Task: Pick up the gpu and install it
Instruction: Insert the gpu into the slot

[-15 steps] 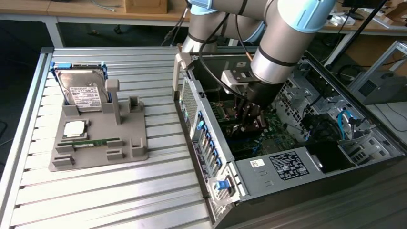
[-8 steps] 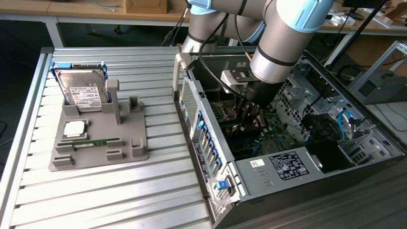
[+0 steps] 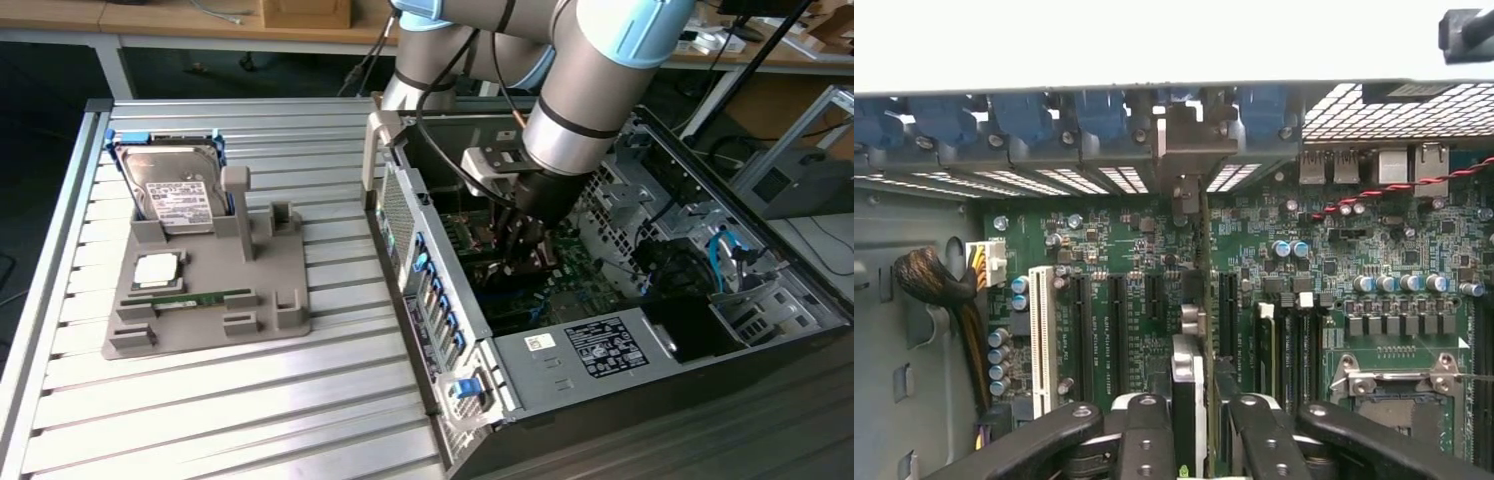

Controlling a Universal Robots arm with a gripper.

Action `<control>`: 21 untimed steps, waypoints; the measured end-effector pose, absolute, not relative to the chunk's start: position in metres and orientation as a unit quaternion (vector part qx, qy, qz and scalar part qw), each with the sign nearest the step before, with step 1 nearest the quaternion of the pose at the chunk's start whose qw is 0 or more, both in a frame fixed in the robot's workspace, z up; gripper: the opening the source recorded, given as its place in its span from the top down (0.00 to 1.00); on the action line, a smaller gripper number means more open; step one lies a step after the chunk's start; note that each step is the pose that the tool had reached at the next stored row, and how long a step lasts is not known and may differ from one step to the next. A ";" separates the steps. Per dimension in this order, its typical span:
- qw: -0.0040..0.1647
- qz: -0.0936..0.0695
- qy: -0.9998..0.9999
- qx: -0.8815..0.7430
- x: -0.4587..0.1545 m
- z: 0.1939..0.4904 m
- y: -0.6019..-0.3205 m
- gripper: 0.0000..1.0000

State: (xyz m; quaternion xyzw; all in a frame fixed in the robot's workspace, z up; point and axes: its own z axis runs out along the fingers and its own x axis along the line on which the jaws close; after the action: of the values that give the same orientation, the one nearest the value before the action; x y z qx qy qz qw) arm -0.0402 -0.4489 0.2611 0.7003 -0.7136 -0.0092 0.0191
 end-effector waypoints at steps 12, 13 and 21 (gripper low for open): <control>0.019 -0.008 -0.715 0.699 -0.043 0.261 -0.449 0.73; 0.019 -0.008 -0.715 0.699 -0.043 0.261 -0.449 0.73; 0.019 -0.007 -0.715 0.699 -0.043 0.262 -0.449 0.73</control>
State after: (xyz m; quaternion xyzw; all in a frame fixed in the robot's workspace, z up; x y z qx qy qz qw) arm -0.0431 -0.4491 0.2624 0.6988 -0.7151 -0.0074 0.0193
